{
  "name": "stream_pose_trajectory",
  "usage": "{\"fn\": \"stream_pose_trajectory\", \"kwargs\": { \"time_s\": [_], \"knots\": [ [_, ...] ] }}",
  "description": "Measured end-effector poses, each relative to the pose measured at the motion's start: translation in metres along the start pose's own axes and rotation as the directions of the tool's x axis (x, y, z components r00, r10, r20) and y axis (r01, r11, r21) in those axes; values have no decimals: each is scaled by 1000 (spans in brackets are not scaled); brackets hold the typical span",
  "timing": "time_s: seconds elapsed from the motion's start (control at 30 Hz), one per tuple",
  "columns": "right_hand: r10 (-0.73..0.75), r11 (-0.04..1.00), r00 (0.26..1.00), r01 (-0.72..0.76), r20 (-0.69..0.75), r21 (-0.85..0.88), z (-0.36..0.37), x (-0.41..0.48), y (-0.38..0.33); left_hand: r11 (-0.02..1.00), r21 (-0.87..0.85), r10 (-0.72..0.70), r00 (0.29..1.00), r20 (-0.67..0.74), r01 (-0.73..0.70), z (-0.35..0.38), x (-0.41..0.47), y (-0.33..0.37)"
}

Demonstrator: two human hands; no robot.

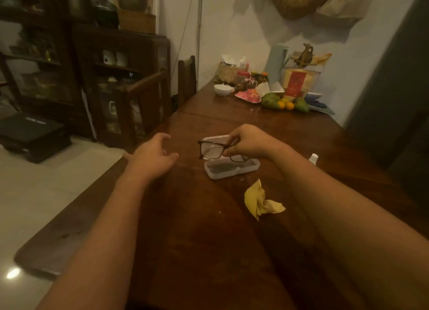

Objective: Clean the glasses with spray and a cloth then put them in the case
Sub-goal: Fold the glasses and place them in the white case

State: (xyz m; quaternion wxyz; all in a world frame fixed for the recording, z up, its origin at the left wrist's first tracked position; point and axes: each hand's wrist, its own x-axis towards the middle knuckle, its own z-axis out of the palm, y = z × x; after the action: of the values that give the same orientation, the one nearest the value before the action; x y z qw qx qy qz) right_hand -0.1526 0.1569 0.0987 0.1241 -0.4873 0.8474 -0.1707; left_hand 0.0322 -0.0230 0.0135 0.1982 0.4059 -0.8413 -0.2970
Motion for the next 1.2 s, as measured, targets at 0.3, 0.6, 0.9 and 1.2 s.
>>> {"fn": "stream_pose_trajectory", "kwargs": {
  "time_s": [0.3,0.6,0.9,1.2],
  "knots": [
    [67,981,995,-53,71,-185,7,22,29,993,-113,41,994,98,-30,64,13,39],
    [-24,949,997,46,74,-312,13,27,33,986,-125,119,991,59,-111,83,18,32],
    [-131,915,986,161,106,-371,22,18,39,978,-157,143,990,13,-139,81,18,31],
    [-82,967,993,99,80,-234,28,16,42,943,-301,171,983,63,-144,82,18,27]
  ]
}}
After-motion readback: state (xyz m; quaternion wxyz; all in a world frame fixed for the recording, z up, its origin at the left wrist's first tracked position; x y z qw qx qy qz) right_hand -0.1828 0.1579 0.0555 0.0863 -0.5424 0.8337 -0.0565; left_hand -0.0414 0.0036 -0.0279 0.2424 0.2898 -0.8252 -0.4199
